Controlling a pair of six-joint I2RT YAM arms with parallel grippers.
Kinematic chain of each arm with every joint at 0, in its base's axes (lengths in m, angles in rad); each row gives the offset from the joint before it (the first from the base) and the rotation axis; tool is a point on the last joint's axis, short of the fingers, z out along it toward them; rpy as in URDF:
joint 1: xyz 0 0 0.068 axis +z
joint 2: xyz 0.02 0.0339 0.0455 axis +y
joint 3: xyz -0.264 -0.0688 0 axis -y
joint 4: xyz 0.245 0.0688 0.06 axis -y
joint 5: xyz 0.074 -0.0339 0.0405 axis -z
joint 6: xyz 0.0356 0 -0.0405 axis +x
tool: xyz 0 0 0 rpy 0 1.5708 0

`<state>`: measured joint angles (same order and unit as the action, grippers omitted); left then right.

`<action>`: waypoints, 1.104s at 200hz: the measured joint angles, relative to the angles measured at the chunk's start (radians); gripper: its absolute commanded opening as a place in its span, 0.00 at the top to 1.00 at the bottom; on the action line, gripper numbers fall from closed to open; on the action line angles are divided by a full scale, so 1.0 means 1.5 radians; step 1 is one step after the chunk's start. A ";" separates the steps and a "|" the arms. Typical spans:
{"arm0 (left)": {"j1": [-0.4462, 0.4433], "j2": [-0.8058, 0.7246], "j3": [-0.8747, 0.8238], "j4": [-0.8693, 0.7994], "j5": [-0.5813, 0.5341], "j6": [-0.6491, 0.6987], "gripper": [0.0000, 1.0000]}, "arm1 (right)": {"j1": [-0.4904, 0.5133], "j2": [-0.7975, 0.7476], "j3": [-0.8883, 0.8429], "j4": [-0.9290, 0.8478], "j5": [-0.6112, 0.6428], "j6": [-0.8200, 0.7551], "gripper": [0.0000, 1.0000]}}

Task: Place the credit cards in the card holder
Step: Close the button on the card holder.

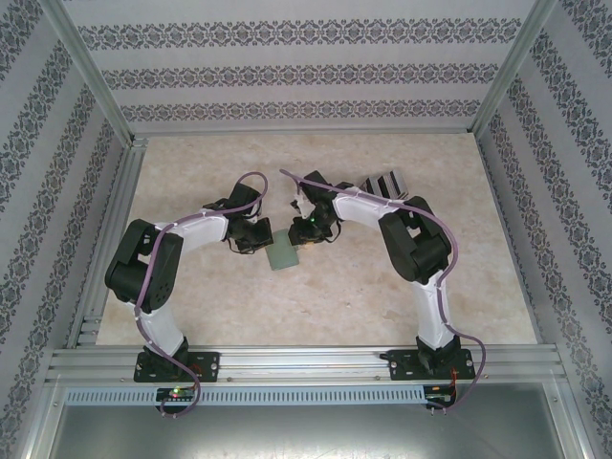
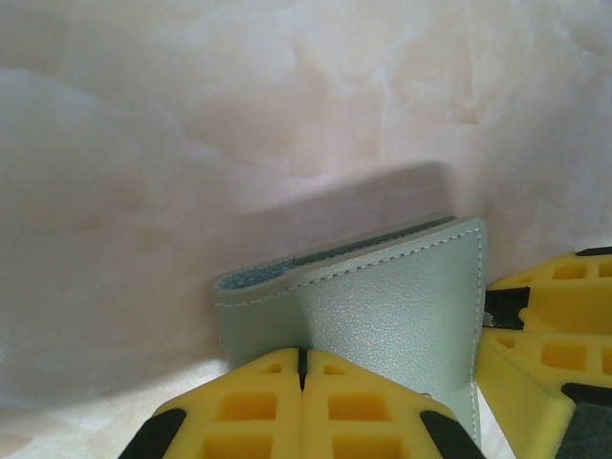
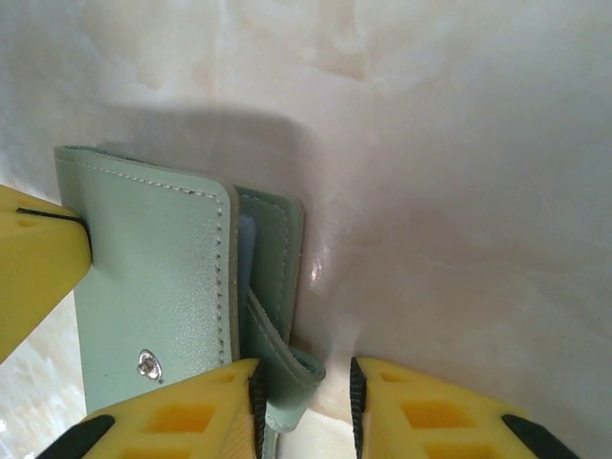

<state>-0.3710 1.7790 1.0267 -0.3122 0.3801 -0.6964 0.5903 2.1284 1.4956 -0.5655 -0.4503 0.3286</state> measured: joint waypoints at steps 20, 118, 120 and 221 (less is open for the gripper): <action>0.000 0.000 -0.001 0.002 0.000 0.000 1.00 | 0.002 0.002 0.001 0.001 0.012 -0.003 0.85; 0.000 0.013 -0.021 0.027 -0.014 0.007 1.00 | -0.093 -0.079 -0.182 0.187 -0.078 0.061 0.92; 0.001 0.013 -0.022 0.028 -0.014 0.007 1.00 | -0.097 -0.080 -0.186 0.193 -0.081 0.062 0.91; 0.003 0.013 0.036 -0.009 -0.001 0.004 0.77 | -0.148 -0.087 -0.309 0.447 -0.262 0.208 0.92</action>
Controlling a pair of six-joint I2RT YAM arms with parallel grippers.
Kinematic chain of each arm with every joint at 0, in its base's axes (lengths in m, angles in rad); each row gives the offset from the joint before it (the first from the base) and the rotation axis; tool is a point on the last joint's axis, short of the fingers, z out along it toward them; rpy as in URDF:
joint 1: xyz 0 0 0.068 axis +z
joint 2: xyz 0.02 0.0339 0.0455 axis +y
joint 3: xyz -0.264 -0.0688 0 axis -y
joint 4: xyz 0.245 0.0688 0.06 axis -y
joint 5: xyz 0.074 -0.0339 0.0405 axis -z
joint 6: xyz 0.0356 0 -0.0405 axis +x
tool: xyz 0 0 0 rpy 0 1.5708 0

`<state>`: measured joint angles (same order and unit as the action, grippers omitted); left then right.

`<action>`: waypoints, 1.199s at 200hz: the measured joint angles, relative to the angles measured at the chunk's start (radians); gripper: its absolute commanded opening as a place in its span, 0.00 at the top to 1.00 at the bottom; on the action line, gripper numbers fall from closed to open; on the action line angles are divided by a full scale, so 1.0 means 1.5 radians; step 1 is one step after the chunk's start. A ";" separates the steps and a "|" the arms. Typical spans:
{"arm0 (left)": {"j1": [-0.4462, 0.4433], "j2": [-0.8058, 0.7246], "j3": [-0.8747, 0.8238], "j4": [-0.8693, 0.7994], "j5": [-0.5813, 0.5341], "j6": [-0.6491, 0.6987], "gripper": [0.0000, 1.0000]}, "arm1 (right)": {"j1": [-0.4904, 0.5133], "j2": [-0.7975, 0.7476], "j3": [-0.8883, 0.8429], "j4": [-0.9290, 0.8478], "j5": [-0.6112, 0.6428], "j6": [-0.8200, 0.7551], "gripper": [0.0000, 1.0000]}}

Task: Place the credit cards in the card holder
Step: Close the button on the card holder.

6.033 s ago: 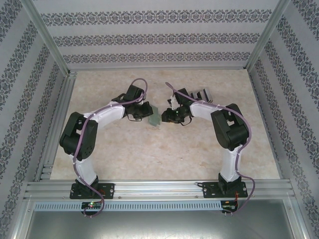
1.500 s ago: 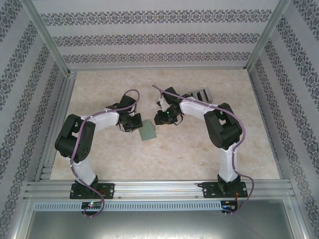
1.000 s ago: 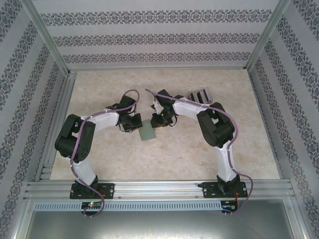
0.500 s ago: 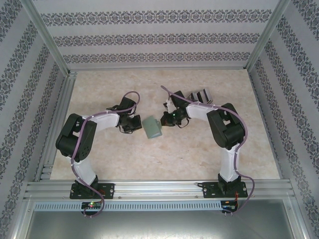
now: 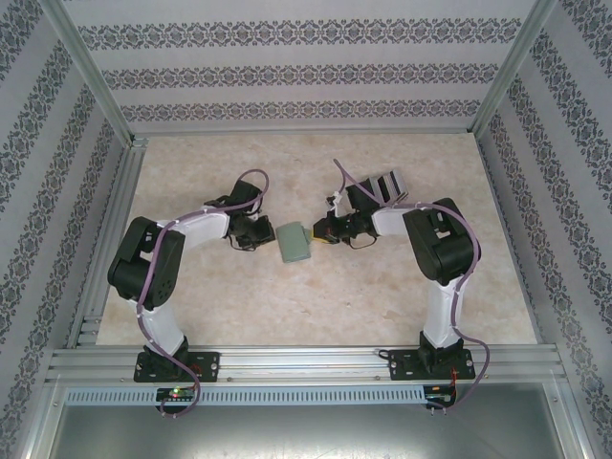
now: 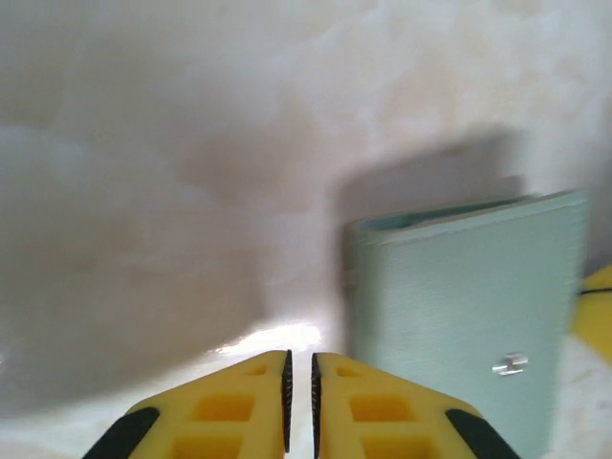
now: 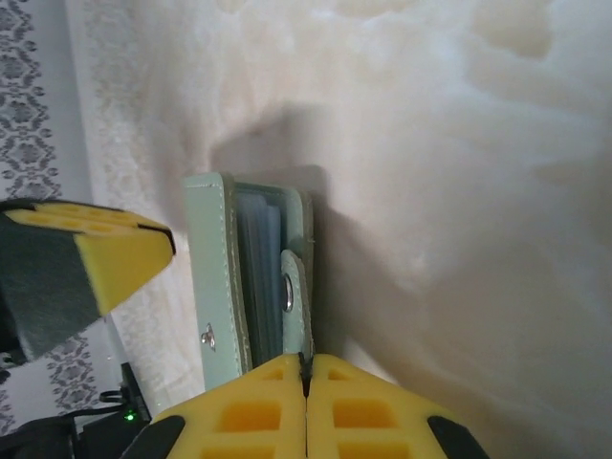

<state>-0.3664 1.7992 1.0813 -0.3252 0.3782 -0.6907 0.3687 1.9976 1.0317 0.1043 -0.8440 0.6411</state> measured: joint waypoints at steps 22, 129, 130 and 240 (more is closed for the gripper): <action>-0.005 -0.007 0.030 0.000 0.021 -0.014 0.70 | 0.000 -0.001 -0.030 0.064 -0.019 0.030 0.93; -0.042 0.037 0.031 0.017 0.054 -0.023 0.77 | 0.018 -0.012 -0.120 0.334 -0.043 0.133 0.96; -0.042 0.037 0.031 0.018 0.054 -0.024 0.77 | 0.018 -0.011 -0.121 0.338 -0.043 0.135 0.96; -0.029 0.039 -0.007 0.082 0.075 -0.024 0.81 | -0.006 -0.073 -0.171 0.262 0.043 0.089 0.62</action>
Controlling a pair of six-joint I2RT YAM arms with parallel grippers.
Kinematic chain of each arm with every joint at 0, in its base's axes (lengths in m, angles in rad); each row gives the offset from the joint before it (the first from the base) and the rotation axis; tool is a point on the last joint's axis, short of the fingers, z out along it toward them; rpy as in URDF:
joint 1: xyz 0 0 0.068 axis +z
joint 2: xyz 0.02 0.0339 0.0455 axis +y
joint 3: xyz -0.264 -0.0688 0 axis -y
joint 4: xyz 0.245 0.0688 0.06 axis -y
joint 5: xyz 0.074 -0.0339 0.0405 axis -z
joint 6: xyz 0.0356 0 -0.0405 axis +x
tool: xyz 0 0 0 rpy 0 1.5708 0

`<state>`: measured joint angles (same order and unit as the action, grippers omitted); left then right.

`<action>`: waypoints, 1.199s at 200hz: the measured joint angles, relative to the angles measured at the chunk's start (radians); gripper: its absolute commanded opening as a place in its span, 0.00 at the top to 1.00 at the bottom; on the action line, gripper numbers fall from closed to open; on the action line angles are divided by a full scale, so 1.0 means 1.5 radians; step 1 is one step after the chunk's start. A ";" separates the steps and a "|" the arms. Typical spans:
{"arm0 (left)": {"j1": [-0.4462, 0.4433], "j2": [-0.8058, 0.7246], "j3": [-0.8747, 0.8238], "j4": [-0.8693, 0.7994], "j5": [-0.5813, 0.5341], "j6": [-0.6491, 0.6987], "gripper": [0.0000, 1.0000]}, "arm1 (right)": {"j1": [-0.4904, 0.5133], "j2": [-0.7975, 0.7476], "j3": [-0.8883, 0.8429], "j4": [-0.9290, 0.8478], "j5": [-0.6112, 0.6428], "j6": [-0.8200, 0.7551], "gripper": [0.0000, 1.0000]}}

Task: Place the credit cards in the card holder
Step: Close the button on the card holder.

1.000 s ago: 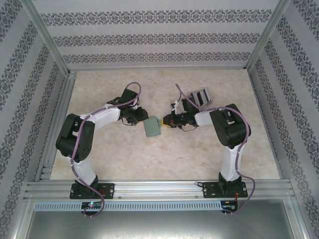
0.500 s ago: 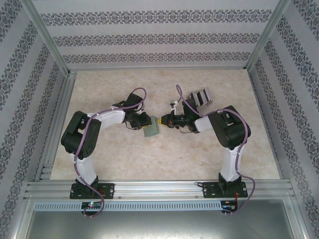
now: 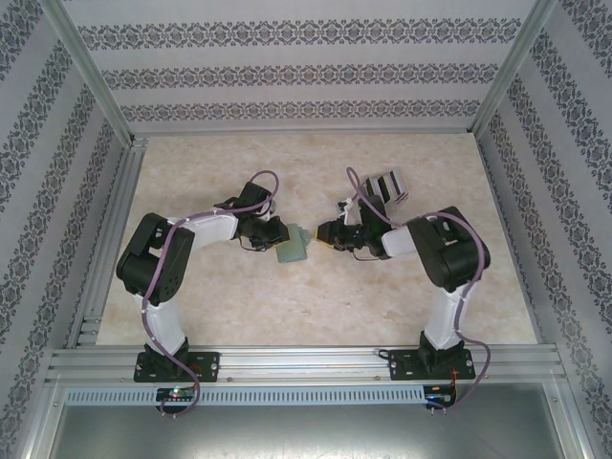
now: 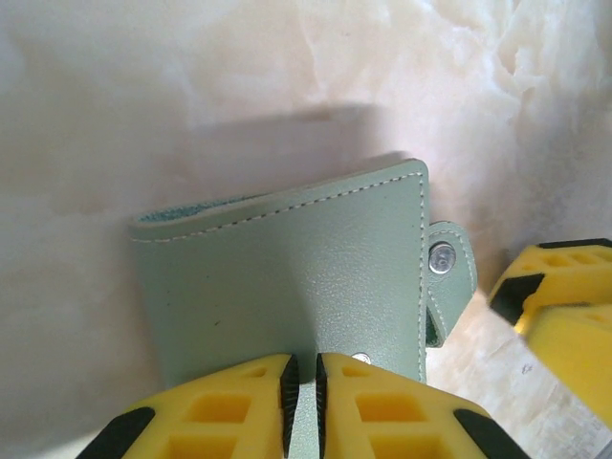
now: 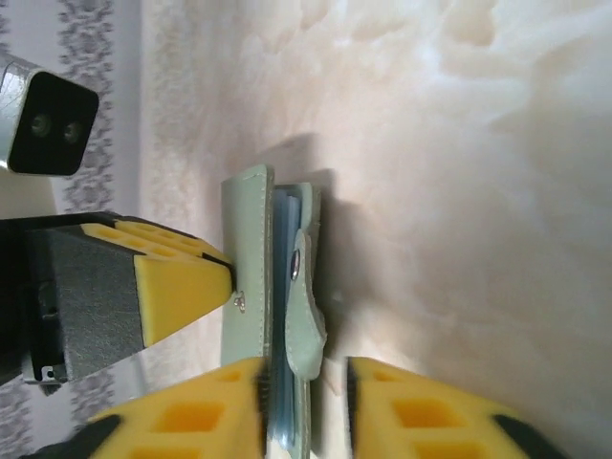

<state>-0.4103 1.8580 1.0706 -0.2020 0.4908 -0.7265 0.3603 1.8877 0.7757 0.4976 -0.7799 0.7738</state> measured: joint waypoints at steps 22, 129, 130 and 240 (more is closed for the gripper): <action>0.000 0.002 0.000 0.001 0.002 0.000 0.82 | 0.009 -0.052 0.058 -0.139 0.050 -0.068 0.59; 0.003 0.003 0.000 0.001 0.007 0.000 0.83 | 0.103 0.083 0.369 -0.579 0.225 -0.300 0.61; 0.003 0.003 0.000 0.001 0.007 0.000 0.83 | 0.103 0.084 0.369 -0.580 0.225 -0.300 0.61; 0.004 0.004 0.000 0.001 0.007 0.000 0.84 | 0.115 0.113 0.401 -0.628 0.290 -0.348 0.86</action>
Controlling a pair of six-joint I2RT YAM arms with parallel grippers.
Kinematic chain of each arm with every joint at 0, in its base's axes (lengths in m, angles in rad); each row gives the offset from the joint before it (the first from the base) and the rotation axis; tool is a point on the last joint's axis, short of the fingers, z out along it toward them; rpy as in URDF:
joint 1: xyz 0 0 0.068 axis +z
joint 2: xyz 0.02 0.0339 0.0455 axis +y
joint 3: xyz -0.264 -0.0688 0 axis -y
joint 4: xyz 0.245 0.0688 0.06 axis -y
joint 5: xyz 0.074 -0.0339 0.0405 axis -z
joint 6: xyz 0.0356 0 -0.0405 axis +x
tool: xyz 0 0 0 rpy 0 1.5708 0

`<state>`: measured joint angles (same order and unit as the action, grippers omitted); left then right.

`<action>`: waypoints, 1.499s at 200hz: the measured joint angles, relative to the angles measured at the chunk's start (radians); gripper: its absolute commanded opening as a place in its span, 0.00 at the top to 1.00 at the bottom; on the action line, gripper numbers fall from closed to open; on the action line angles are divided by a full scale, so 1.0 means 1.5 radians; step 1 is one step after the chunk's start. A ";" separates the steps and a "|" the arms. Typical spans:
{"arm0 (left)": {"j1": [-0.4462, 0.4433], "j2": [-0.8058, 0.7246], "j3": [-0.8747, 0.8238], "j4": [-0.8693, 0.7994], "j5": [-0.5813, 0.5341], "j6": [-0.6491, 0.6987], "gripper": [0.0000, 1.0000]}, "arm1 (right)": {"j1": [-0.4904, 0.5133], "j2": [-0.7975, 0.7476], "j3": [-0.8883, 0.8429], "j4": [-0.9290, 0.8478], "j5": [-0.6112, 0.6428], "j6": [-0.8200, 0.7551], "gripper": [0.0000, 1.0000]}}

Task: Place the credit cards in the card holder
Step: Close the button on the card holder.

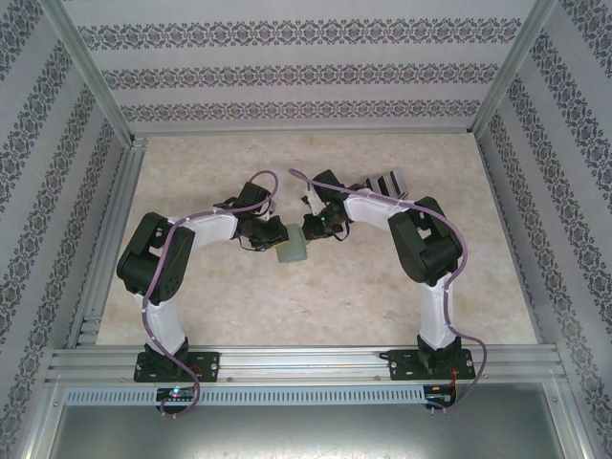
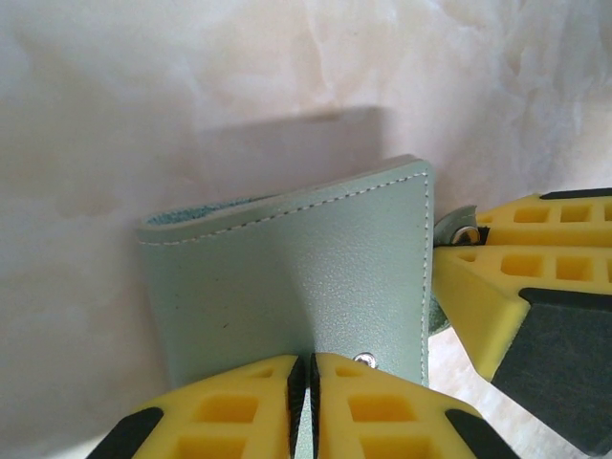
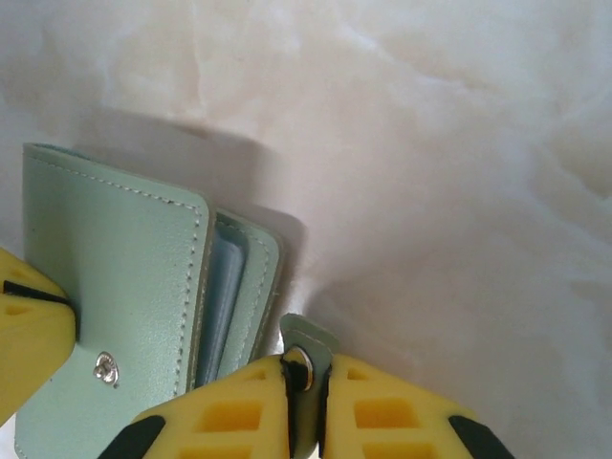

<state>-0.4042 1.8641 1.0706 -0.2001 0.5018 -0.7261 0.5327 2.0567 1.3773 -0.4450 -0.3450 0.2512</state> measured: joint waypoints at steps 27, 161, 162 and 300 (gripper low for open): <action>0.000 0.001 0.000 0.000 0.002 0.000 0.84 | 0.000 -0.046 -0.064 0.050 -0.009 -0.001 0.83; 0.000 0.001 0.016 -0.017 0.006 0.000 0.78 | 0.020 -0.115 -0.073 0.069 -0.052 -0.026 0.62; 0.000 0.001 0.016 -0.018 0.005 0.000 0.77 | 0.020 -0.115 -0.071 0.067 -0.051 -0.025 0.61; 0.105 -0.148 -0.034 -0.084 -0.021 -0.001 0.67 | 0.092 0.053 0.252 -0.276 0.124 0.056 0.58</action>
<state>-0.2462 1.6428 1.0195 -0.3267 0.4698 -0.7277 0.6704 2.1365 1.7550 -0.8597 -0.1596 0.3351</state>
